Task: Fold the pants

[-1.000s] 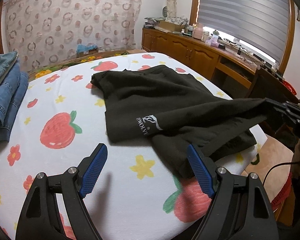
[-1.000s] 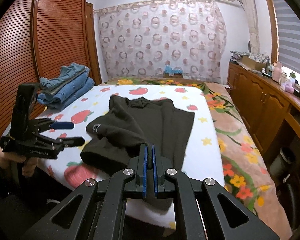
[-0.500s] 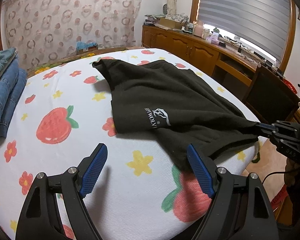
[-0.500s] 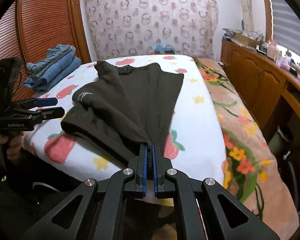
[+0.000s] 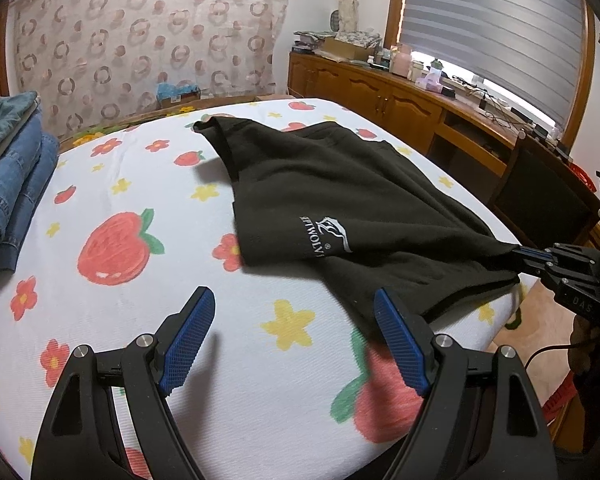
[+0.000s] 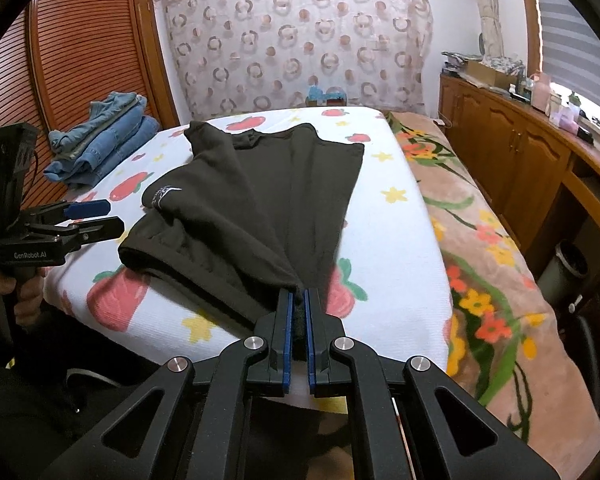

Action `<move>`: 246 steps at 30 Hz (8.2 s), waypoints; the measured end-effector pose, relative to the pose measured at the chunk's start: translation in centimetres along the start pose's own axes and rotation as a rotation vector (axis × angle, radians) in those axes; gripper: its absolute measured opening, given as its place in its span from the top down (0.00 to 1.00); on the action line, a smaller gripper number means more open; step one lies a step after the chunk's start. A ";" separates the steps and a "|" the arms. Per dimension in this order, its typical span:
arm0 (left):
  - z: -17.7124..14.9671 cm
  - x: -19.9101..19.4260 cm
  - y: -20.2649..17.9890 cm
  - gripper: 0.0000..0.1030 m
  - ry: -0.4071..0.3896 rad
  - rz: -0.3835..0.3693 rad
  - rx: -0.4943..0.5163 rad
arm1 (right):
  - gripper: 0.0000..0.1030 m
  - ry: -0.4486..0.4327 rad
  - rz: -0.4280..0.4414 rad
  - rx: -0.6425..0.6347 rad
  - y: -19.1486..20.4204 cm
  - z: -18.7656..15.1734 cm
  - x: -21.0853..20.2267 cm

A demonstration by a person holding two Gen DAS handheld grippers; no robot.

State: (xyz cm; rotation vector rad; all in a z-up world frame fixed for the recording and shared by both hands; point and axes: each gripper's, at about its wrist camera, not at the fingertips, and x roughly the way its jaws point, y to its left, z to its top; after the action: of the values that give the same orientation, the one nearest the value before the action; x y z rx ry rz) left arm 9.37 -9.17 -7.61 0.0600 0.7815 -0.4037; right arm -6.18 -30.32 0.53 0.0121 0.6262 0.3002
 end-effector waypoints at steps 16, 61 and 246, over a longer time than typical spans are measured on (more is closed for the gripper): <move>-0.3 -1.0 1.8 0.20 -0.039 0.026 -0.049 | 0.71 -0.068 -0.002 -0.058 0.6 2.1 -0.4; -0.7 -0.8 3.5 0.20 -0.043 0.048 -0.076 | 0.81 0.091 -0.074 -0.054 -5.6 11.4 13.6; -0.7 1.7 -3.0 0.47 0.051 -0.125 0.051 | 0.68 0.064 -0.044 0.037 0.1 -2.1 8.5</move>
State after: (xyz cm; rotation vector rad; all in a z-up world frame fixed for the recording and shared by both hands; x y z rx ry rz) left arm 8.87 -12.34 -9.04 0.0699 0.8275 -0.5428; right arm -0.89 -27.97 -6.02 0.0244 0.6946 0.2473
